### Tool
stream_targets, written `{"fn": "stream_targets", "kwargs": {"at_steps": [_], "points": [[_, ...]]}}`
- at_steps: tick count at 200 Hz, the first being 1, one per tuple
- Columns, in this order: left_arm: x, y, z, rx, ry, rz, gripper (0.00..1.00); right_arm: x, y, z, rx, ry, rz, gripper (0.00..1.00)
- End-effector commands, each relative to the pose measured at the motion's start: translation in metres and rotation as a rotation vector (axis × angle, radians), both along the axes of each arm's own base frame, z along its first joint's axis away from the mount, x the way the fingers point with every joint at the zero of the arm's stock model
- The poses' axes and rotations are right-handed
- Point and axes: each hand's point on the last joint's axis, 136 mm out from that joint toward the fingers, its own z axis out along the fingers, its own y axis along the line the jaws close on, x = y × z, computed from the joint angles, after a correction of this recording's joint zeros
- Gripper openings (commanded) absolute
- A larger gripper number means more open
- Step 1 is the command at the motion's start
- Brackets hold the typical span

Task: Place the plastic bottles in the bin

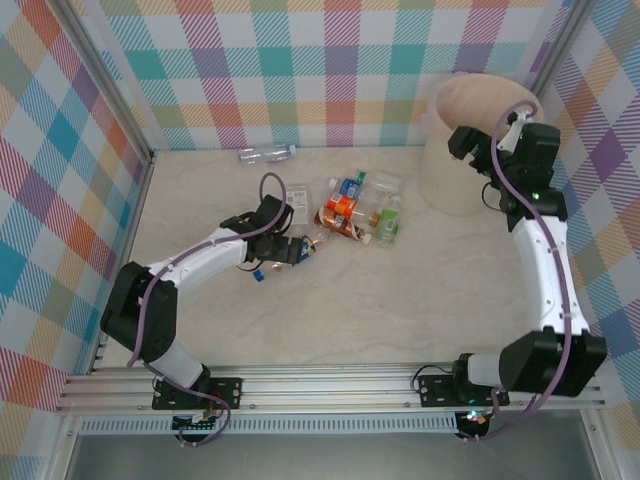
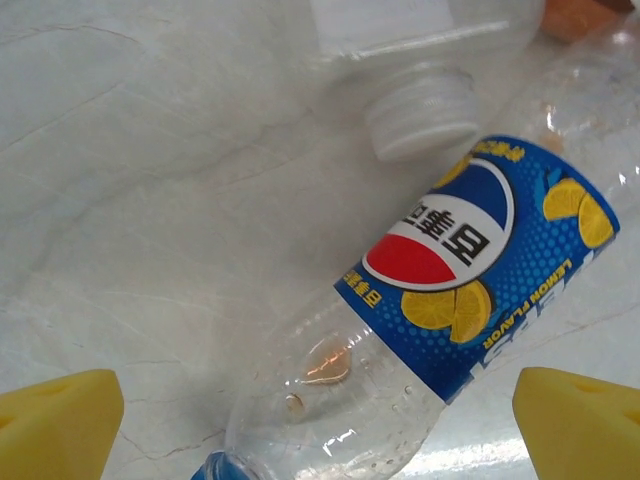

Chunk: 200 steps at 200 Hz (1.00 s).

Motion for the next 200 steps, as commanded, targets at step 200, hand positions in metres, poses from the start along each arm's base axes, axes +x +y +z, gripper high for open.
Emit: {"fn": "stream_targets", "kwargs": {"at_steps": [200], "points": [[-0.019,-0.022,-0.061,0.202,0.096,-0.334,0.74,-0.048,0.035,-0.027,0.128,0.055,0.143,1.00]]}}
